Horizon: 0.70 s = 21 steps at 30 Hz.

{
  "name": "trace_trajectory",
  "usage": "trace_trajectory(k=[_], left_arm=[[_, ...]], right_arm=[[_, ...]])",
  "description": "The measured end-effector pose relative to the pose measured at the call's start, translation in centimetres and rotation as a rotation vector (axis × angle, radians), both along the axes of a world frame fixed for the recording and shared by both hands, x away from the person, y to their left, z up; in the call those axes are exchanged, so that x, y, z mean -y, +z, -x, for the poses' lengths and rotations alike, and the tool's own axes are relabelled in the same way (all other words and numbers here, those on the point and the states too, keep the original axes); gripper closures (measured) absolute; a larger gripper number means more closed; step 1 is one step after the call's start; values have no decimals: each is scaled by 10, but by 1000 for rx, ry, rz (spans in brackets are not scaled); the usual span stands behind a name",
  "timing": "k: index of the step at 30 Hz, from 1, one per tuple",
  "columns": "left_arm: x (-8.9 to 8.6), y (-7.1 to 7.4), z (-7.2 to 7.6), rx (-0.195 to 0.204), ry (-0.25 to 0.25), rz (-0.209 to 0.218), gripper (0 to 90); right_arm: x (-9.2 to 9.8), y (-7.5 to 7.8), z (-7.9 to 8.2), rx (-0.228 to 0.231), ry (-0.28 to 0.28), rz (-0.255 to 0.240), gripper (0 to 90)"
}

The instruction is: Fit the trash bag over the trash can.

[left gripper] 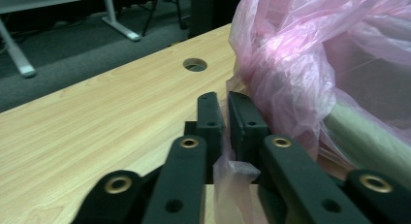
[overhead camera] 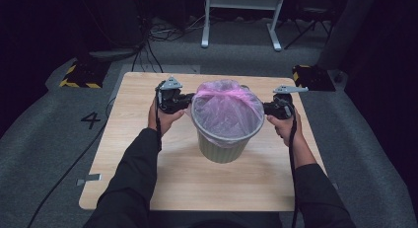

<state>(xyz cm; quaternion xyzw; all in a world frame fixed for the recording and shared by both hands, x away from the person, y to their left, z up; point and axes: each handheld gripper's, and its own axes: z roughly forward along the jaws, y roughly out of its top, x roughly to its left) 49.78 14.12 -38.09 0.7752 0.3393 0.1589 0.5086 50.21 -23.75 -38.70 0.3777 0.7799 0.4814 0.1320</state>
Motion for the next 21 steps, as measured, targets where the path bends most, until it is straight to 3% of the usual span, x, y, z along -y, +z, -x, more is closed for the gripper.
trace_trajectory(k=[1,3,4,8,11,16,21], left_arm=[[1,1,0,5,59,-6,694],[1,0,0,1,83,10,526],[-1,0,0,-2,85,27,526],[-13,0,9,35,106,70,285],[-24,3,19,63,83,92,249],[-36,1,43,89,52,48,234],[-42,-4,56,100,47,48,221]], right_arm=[[0,0,-1,-6,-17,8,900],[2,-1,-3,-26,-38,2,900],[2,-1,-3,-26,-38,2,900],[8,-11,-6,-73,-70,-12,900],[10,-13,-5,-78,-67,-14,900],[19,-23,2,-103,-65,-22,900],[26,-31,4,-121,-63,-21,900]])
